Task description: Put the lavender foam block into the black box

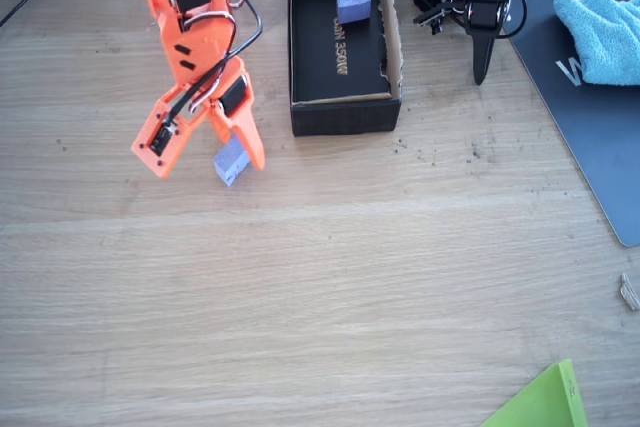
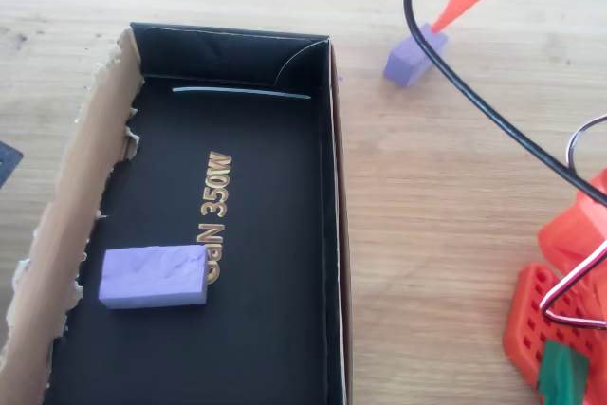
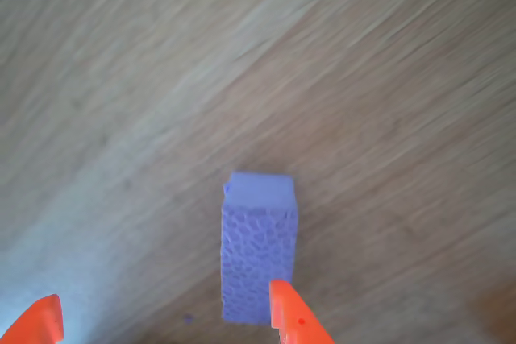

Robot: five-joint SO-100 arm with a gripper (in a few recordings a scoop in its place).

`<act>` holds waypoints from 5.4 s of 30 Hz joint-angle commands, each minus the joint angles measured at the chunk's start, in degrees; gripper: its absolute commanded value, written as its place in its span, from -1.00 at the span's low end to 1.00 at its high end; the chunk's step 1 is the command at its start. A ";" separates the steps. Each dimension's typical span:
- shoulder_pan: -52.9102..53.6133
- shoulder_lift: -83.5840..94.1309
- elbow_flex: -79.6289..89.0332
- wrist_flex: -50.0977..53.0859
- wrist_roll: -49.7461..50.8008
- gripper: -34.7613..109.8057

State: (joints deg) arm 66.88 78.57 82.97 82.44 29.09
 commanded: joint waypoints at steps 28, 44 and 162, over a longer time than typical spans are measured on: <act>-0.18 16.00 15.29 -2.29 -0.88 -0.06; 1.41 12.13 18.98 -11.95 -3.08 -0.09; -44.65 36.21 9.67 -5.98 -15.56 -0.43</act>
State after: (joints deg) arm 24.17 109.25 90.97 76.73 15.03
